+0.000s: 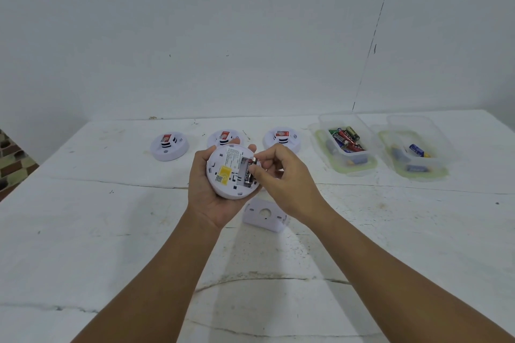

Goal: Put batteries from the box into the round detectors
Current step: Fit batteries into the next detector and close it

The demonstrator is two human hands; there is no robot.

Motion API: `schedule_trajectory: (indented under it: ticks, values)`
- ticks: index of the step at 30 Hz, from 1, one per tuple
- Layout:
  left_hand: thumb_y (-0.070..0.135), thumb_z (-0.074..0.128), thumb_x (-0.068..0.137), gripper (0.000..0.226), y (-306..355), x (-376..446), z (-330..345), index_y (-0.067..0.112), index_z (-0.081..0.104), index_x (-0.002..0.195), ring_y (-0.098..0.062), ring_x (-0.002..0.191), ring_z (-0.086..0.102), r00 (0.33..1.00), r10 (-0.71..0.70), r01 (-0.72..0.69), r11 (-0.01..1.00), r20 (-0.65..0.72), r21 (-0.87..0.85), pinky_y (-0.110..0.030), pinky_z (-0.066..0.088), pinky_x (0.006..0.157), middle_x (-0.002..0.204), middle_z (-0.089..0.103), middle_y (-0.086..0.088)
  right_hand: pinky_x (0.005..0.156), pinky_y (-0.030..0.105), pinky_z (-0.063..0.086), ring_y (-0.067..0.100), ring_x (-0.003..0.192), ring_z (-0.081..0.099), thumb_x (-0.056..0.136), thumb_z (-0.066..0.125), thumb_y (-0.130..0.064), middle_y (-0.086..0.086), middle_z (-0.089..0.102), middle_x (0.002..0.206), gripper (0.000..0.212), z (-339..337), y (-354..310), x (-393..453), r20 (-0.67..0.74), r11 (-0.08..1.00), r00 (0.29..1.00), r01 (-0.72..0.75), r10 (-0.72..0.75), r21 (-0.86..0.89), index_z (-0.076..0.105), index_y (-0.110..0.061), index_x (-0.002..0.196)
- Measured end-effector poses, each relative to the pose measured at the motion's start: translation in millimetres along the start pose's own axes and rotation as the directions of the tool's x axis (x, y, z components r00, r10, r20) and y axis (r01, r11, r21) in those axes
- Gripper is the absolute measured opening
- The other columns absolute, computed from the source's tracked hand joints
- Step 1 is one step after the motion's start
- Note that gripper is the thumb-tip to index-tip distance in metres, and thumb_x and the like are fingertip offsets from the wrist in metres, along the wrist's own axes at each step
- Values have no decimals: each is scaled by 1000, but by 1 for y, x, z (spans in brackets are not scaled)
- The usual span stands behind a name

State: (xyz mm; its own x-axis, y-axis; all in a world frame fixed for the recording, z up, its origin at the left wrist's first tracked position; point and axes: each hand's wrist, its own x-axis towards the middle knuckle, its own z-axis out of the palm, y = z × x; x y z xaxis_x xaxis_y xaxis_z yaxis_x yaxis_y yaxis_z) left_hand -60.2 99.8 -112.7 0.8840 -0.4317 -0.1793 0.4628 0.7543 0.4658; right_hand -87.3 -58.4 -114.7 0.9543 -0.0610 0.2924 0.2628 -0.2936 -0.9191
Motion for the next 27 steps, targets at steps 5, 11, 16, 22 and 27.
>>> schedule_trajectory:
  ticks: [5, 11, 16, 22, 27]
  values:
    - [39, 58, 89, 75, -2, 3, 2, 12, 42, 157, -38, 144, 45, 1000, 2, -2, 1000, -6, 23, -55, 51, 101, 154, 51, -15, 74, 18, 50, 4, 77, 56, 92, 77, -24, 1, 65, 92, 11, -4, 1, -1, -10, 999, 1000, 28, -29, -27, 69, -21, 99]
    - [37, 60, 88, 51, -1, 7, 5, 18, 56, 135, -36, 127, 48, 999, 28, -29, 996, 19, 83, -52, 34, 116, 140, 55, -17, 73, 16, 48, 4, 77, 57, 94, 75, -19, -10, 60, 85, 7, -3, 3, -3, -10, 991, 995, 98, -99, -94, 71, -17, 99]
    - [35, 53, 93, 31, -1, 7, 11, 16, 66, 113, -31, 111, 55, 999, 36, -39, 994, 29, 100, -45, 48, 101, 129, 59, -13, 73, 27, 53, 9, 77, 58, 94, 73, -18, -5, 61, 82, 6, -2, 8, -4, -4, 981, 990, 140, -142, -135, 70, -15, 98]
    - [36, 52, 93, 30, -3, 4, 15, 16, 70, 106, -29, 99, 61, 999, 34, -38, 993, 36, 109, -42, 55, 85, 121, 62, -13, 75, 43, 53, 16, 81, 58, 97, 67, -26, -1, 59, 84, 12, -2, 15, -7, 19, 951, 974, 225, -226, -210, 68, -15, 103]
    - [37, 51, 95, 31, -4, 4, 15, 17, 70, 107, -28, 93, 61, 999, 2, -6, 992, 33, 126, -42, 57, 74, 127, 58, -12, 72, 37, 50, 16, 79, 54, 99, 62, -30, -1, 57, 85, 21, -4, 18, -13, 59, 895, 956, 291, -288, -337, 68, -12, 108]
